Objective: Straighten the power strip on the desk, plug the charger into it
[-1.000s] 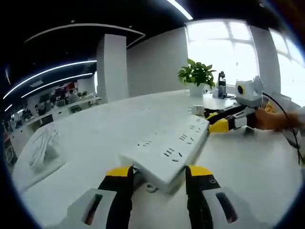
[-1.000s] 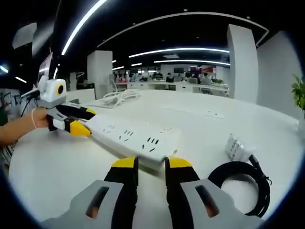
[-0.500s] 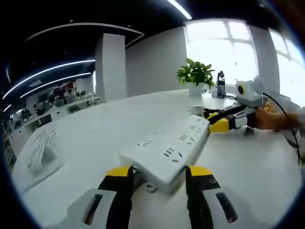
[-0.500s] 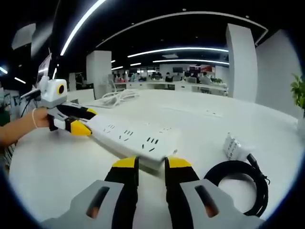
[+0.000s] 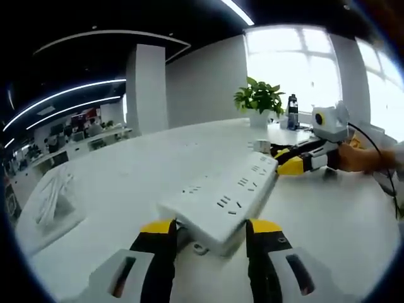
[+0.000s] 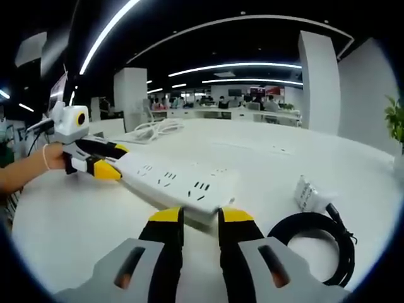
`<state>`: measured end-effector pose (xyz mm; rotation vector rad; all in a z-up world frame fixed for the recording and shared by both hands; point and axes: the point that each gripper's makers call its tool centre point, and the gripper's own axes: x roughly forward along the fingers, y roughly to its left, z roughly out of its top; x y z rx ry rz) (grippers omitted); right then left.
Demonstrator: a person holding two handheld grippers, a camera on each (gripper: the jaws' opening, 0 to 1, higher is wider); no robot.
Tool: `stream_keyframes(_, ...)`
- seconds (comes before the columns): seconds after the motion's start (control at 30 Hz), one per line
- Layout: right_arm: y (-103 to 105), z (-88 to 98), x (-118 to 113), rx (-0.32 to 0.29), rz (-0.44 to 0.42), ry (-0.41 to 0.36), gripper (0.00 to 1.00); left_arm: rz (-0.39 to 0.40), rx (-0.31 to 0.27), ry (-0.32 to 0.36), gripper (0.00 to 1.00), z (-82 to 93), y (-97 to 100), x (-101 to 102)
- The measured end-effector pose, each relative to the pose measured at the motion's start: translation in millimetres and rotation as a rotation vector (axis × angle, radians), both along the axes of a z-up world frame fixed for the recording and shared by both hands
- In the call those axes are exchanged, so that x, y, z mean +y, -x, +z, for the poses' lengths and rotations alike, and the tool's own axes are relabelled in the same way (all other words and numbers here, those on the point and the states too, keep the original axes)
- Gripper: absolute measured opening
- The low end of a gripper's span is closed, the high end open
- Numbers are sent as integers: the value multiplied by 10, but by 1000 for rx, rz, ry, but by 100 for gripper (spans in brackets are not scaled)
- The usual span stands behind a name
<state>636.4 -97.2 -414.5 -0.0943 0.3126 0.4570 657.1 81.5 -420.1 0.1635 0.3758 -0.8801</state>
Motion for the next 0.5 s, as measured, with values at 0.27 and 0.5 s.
stream_keyframes(0.27,-3,0,-5,0,-4,-2,20,-5,-1,3,44,0,-19,-6)
stream_keyframes(0.5,-1,-1,-5,0,-4,0,20,-1,0,5,44,1,-21,-6)
